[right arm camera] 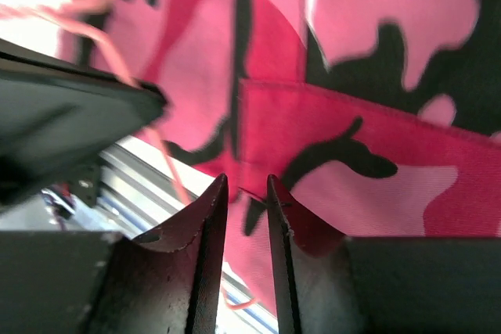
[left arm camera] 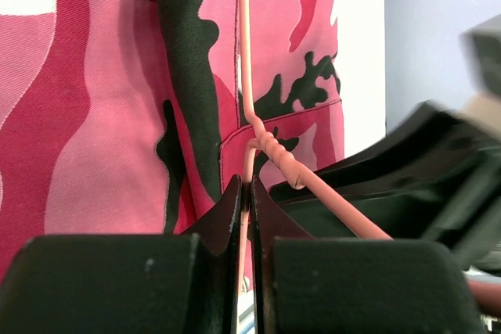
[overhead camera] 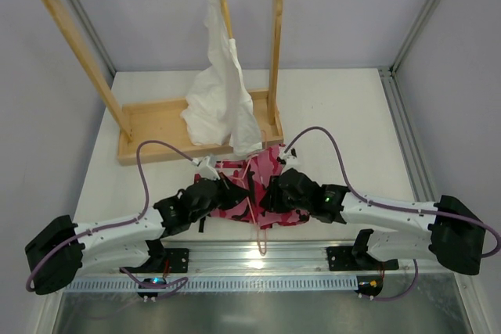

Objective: Place the trousers on the hanger
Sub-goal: Place trousers on hanger

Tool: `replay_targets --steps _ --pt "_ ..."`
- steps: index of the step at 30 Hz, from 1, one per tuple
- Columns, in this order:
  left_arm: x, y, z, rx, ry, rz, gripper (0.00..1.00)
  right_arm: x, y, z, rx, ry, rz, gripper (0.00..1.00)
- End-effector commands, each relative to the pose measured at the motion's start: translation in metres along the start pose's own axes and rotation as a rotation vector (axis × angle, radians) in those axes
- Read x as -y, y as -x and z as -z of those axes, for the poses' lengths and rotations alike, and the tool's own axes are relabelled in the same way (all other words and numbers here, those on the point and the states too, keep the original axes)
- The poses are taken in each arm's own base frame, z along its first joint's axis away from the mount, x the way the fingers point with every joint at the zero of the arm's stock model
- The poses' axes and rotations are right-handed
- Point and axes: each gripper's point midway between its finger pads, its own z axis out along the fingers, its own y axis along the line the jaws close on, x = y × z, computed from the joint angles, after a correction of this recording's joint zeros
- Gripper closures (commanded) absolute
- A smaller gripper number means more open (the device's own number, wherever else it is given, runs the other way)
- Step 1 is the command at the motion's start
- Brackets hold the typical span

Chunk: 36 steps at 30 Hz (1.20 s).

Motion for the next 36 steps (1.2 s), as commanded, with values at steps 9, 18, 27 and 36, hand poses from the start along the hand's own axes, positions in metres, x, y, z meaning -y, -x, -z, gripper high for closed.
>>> replay_targets --steps 9,18,27,36 --pt "0.029 0.005 -0.006 -0.014 -0.037 0.053 1.0 -0.001 -0.01 -0.022 0.045 0.007 -0.057 0.7" --pt "0.02 0.005 -0.01 -0.007 0.026 0.102 1.0 -0.004 -0.016 -0.036 0.092 0.01 -0.091 0.7" --pt "0.022 0.007 -0.012 -0.006 0.049 0.129 0.99 0.0 -0.04 -0.057 0.069 -0.012 -0.083 0.71" --pt "0.018 0.003 -0.005 -0.028 0.076 0.204 0.99 0.0 -0.029 -0.051 0.12 -0.022 -0.07 0.73"
